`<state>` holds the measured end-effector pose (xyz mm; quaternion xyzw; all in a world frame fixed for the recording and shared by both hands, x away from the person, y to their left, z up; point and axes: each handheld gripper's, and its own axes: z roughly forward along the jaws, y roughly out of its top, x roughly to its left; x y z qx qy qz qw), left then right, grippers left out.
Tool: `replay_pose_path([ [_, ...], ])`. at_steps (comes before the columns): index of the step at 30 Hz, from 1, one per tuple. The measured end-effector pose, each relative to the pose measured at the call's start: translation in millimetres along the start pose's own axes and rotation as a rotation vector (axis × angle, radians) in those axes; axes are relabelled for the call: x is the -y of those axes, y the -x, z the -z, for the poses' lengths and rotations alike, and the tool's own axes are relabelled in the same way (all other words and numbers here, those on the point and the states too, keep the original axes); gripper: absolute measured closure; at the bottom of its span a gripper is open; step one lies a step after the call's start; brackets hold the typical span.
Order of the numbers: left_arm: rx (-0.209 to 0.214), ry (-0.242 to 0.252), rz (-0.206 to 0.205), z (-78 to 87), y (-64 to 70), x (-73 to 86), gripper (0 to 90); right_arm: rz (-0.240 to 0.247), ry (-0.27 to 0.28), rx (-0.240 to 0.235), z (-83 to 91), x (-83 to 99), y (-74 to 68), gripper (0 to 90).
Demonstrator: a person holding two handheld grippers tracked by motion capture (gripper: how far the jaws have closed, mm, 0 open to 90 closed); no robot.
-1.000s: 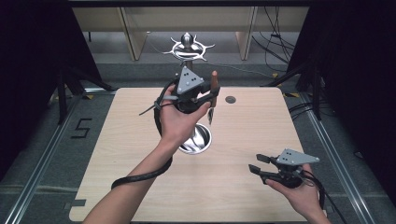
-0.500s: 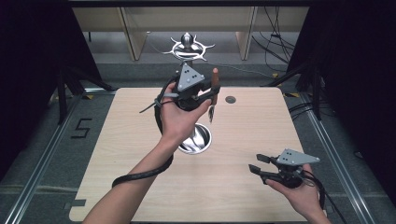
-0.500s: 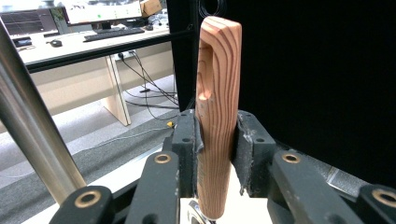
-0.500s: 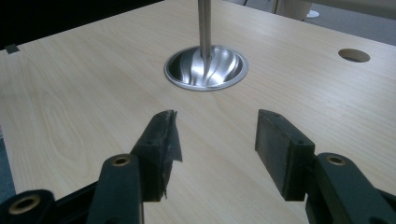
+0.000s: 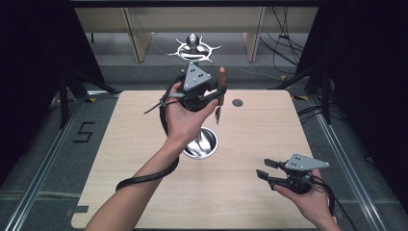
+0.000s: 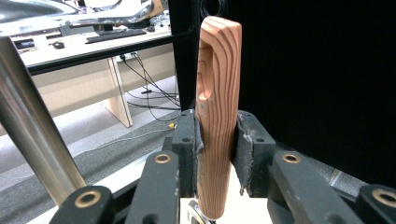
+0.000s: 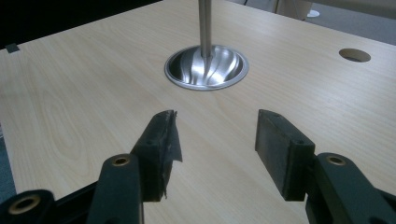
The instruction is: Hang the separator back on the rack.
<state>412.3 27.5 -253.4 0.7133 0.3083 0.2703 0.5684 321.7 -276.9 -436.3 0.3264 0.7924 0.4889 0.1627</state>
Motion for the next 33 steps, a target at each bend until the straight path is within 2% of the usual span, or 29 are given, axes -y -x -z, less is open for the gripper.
replay_pose_path([
  [2,-0.001,0.000,0.000,-0.2,-0.5,-0.8,71.3,-0.004,0.003,-0.002,0.0,-0.1,-0.3,48.6],
  [4,-0.003,0.000,-0.002,-0.6,-1.5,-1.7,71.3,0.022,0.009,0.003,0.0,-0.4,1.6,48.5],
  [5,-0.004,0.001,0.001,-0.7,-1.8,-2.1,71.4,0.019,0.008,0.002,0.0,-0.3,1.4,48.5],
  [7,-0.001,-0.003,-0.043,-1.1,-5.7,-3.6,71.3,0.012,0.005,-0.001,0.0,-0.2,1.0,48.5],
  [8,-0.006,0.000,0.000,-1.1,-2.9,-3.1,71.3,0.010,0.004,-0.002,0.0,-0.1,0.8,48.5],
  [17,-0.008,0.007,0.010,-1.5,-4.1,-6.2,71.4,-0.001,-0.002,-0.005,-0.1,0.0,-0.5,48.5],
  [19,-0.007,0.006,-0.007,-0.9,-6.0,-7.6,71.3,-0.001,-0.002,-0.005,0.0,0.0,-0.5,48.4],
  [20,-0.011,0.011,0.011,-0.7,-4.8,-7.8,71.3,-0.001,-0.001,-0.003,0.0,0.0,-0.4,48.5],
  [28,-0.012,0.008,0.014,-1.4,-7.9,-11.0,71.3,0.012,0.003,-0.002,-0.2,-0.1,0.1,48.4],
  [33,-0.015,0.008,0.016,-1.1,-10.2,-12.2,71.3,-0.002,0.002,-0.005,-0.1,-0.1,-0.1,48.5],
])
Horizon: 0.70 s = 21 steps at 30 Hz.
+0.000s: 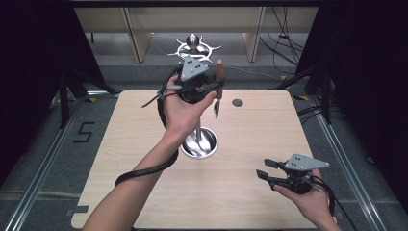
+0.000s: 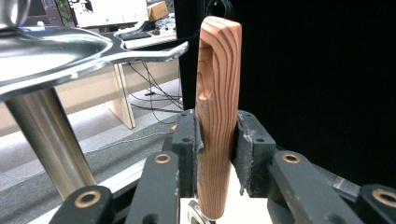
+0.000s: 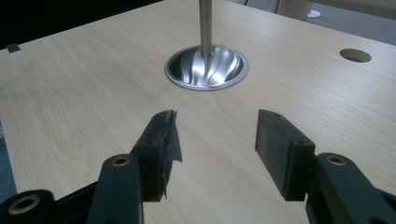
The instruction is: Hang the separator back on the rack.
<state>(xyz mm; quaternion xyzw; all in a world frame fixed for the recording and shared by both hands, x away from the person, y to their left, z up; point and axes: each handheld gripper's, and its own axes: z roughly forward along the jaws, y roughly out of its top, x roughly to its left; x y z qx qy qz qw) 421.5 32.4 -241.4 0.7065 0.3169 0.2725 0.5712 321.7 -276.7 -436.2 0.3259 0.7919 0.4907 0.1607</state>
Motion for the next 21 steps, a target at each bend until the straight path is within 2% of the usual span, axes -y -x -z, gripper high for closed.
replay_pose_path([
  [6,0.000,0.006,0.003,1.2,-0.9,-1.8,71.3,0.011,-0.002,-0.002,-1.3,0.3,0.1,48.5],
  [7,0.004,0.001,-0.029,1.4,-3.8,-2.8,71.3,0.035,0.000,-0.002,-1.5,-0.1,2.5,48.4],
  [8,0.004,0.002,-0.028,1.4,-4.6,-3.0,71.3,0.006,-0.005,-0.001,-1.2,0.3,-0.1,48.5],
  [9,0.002,0.007,0.011,1.3,-2.8,-2.5,71.3,-0.001,0.000,0.002,-1.7,0.7,-1.0,48.5],
  [12,0.002,0.004,0.013,1.5,-4.1,-2.4,71.4,0.012,-0.005,0.002,-1.4,0.5,0.4,48.5],
  [19,0.004,0.008,0.018,2.4,-4.8,-2.9,71.3,0.006,-0.005,0.001,-2.0,0.6,-0.1,48.5],
  [21,0.007,0.007,0.020,2.7,-4.8,-3.4,71.3,0.024,-0.009,0.001,-1.6,0.2,1.8,48.5],
])
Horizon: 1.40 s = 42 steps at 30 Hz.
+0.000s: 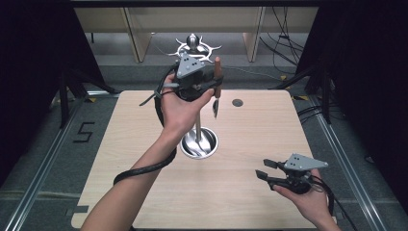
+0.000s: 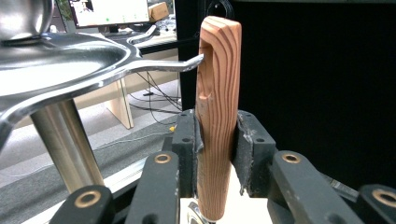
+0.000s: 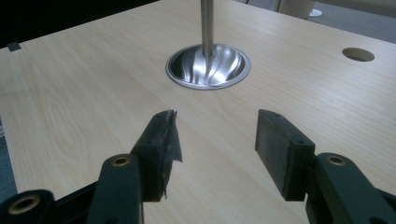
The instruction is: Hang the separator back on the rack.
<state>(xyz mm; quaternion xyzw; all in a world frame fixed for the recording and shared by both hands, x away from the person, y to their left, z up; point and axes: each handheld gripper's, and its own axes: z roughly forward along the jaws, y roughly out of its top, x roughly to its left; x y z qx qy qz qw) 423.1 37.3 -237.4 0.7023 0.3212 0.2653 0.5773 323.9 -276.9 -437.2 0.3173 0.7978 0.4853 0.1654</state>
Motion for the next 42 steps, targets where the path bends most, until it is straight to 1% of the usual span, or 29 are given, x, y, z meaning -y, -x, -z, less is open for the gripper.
replay_pose_path([
  [5,0.005,0.008,0.009,1.4,-0.9,-0.4,71.3,0.003,0.004,0.002,-0.3,0.1,0.4,48.5],
  [6,0.007,0.009,0.012,1.6,-1.5,-0.2,71.3,-0.024,0.001,-0.001,-0.2,0.3,-2.1,48.5],
  [7,0.008,0.012,0.017,2.0,-2.1,-0.3,71.3,-0.014,-0.004,-0.002,0.0,0.3,-1.5,48.5],
  [8,0.007,0.013,0.017,2.3,-2.3,-0.3,71.3,-0.026,-0.001,-0.002,-0.1,0.2,-2.2,48.5],
  [12,0.011,0.016,0.020,3.4,-3.0,-0.1,71.3,-0.022,0.000,-0.002,-0.2,0.2,-1.8,48.5],
  [20,0.016,0.027,0.048,5.5,-7.5,2.1,71.4,-0.013,0.004,0.001,-0.1,0.6,-1.2,48.5],
  [23,0.017,0.028,0.049,6.0,-8.2,2.9,71.3,-0.013,0.005,0.001,-0.2,0.8,-1.2,48.5],
  [28,0.026,0.042,0.069,7.3,-9.5,4.1,71.4,-0.012,0.008,0.002,-0.2,0.8,-1.1,48.5],
  [30,0.025,0.053,0.081,8.3,-10.6,5.2,71.9,-0.012,0.001,-0.001,0.4,0.8,-1.1,48.5],
  [31,0.023,0.054,0.080,8.9,-11.9,5.6,71.8,0.000,-0.001,-0.002,0.5,0.7,0.0,48.5],
  [32,0.014,0.058,0.091,9.1,-12.6,6.2,72.2,0.005,0.009,0.002,-0.4,0.9,0.3,48.5],
  [33,0.017,0.059,0.097,9.3,-14.5,6.5,72.3,-0.024,-0.001,-0.002,0.3,0.8,-1.7,48.5],
  [36,0.003,0.057,0.081,9.6,-16.7,6.3,72.5,-0.017,-0.010,-0.008,0.3,0.3,-1.6,48.5],
  [37,0.001,0.058,0.089,9.9,-16.8,6.4,72.3,-0.016,-0.002,-0.004,-0.6,0.6,-1.7,48.5],
  [39,-0.002,0.065,0.090,10.0,-17.9,6.8,71.7,-0.015,-0.008,-0.006,-0.6,0.7,-1.7,48.5],
  [42,-0.015,0.070,0.089,10.9,-17.6,8.1,69.6,-0.010,-0.002,-0.005,-0.8,1.0,-1.6,48.5],
])
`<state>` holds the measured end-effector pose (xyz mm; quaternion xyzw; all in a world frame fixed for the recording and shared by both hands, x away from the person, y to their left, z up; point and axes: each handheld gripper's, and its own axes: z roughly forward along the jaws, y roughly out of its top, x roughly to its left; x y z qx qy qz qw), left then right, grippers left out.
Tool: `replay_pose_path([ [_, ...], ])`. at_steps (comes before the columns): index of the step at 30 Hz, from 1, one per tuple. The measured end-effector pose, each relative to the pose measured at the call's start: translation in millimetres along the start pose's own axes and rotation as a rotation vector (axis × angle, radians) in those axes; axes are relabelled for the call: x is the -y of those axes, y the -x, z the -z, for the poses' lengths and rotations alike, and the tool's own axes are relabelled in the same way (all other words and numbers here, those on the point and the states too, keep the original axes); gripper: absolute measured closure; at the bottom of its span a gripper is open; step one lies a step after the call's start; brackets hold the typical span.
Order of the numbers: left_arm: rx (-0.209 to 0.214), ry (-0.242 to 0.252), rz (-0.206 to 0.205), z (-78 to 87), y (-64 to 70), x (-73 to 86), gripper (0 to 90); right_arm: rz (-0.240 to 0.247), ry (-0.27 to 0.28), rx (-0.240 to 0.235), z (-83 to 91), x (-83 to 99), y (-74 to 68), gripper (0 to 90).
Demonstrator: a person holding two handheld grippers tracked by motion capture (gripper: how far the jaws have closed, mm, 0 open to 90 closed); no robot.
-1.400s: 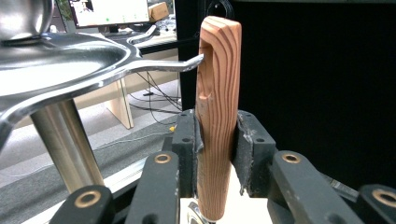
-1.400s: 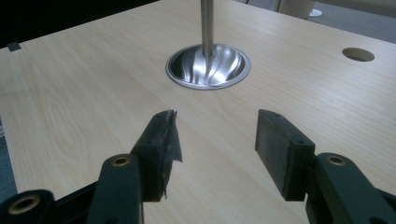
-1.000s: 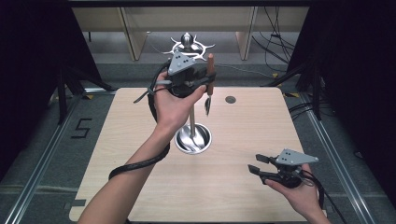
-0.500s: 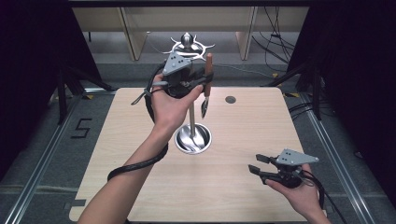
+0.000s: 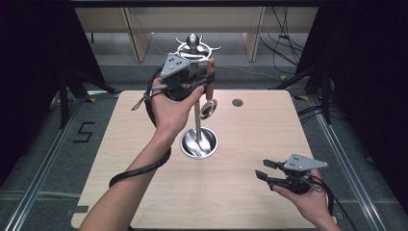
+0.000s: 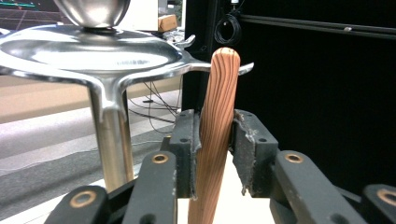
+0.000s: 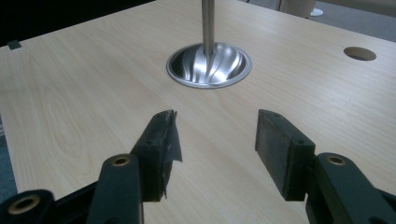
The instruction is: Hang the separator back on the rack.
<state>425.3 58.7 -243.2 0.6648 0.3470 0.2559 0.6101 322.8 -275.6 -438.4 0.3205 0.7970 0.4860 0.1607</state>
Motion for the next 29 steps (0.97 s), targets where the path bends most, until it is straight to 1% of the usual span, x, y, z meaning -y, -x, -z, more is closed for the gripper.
replay_pose_path([
  [1,-0.005,0.002,0.006,0.7,0.6,0.9,68.6,-0.003,-0.009,-0.005,0.9,-0.2,0.1,48.5],
  [3,-0.014,0.003,-0.012,2.9,0.9,2.4,65.1,-0.003,-0.007,-0.005,1.0,-0.1,0.1,48.5],
  [4,-0.020,0.006,-0.016,4.3,1.9,3.8,63.6,0.013,-0.002,-0.003,0.9,-0.3,1.4,48.5],
  [6,-0.032,0.009,-0.023,8.0,3.2,6.7,59.0,0.019,0.002,0.001,1.2,-0.3,1.7,48.4],
  [8,-0.046,0.013,-0.044,13.7,3.8,10.2,57.2,0.019,0.003,0.002,1.6,-0.4,2.2,48.5],
  [9,-0.050,0.010,-0.055,16.1,4.0,11.5,55.7,0.017,0.016,0.007,0.9,0.1,2.2,48.5],
  [10,-0.051,0.012,-0.056,19.0,5.0,13.8,55.1,-0.007,0.016,0.002,0.7,0.6,0.5,48.5],
  [11,-0.058,-0.002,-0.094,23.1,3.6,15.3,54.5,-0.003,0.015,0.004,0.9,0.6,1.3,48.5],
  [12,-0.054,-0.003,-0.056,25.8,7.4,18.9,53.4,-0.010,0.010,0.000,1.1,0.6,0.5,48.5],
  [13,-0.051,-0.009,-0.065,28.9,8.1,21.4,52.7,0.013,0.015,-0.001,0.7,0.1,2.4,48.4],
  [15,-0.045,-0.014,-0.074,35.3,8.6,26.8,51.4,0.017,0.010,0.009,1.4,-0.2,2.3,48.4],
  [17,-0.041,-0.022,-0.081,41.8,7.8,32.2,50.5,0.016,0.011,0.007,1.2,-0.2,2.1,48.4],
  [18,-0.039,-0.023,-0.081,44.8,8.1,35.4,50.0,0.016,0.002,0.004,1.6,-0.3,2.2,48.4],
  [20,-0.032,-0.034,-0.096,51.0,8.1,43.1,49.1,0.010,-0.003,0.003,1.6,-0.1,1.7,48.4],
  [21,-0.026,-0.042,-0.106,55.2,8.3,50.0,48.6,0.021,-0.002,0.008,1.7,-0.1,2.5,48.3],
  [22,-0.021,-0.050,-0.117,58.0,8.0,55.2,47.9,0.007,-0.006,-0.001,1.5,0.2,1.9,48.3],
  [23,-0.012,-0.058,-0.125,61.5,7.9,63.7,47.2,0.009,-0.005,-0.004,1.5,0.4,2.2,48.3],
  [24,-0.006,-0.063,-0.131,65.8,6.8,73.9,45.9,0.009,0.005,0.003,1.5,0.8,2.3,48.3],
  [25,-0.004,-0.072,-0.141,70.4,5.3,86.2,45.0,-0.014,-0.006,0.003,2.9,0.9,1.1,48.3],
  [26,0.000,-0.083,-0.148,75.1,3.2,100.7,44.1,-0.015,0.004,0.010,2.8,1.7,1.6,48.2],
  [27,0.002,-0.102,-0.152,80.2,0.5,116.5,42.6,0.005,0.002,0.012,3.8,1.7,3.9,48.3],
  [28,0.007,-0.119,-0.170,84.7,-3.7,132.4,41.8,-0.014,0.001,0.007,4.1,2.3,3.2,48.3],
  [29,0.005,-0.154,-0.154,90.2,-6.6,149.3,40.8,-0.021,0.000,0.013,4.4,3.1,3.2,48.2],
])
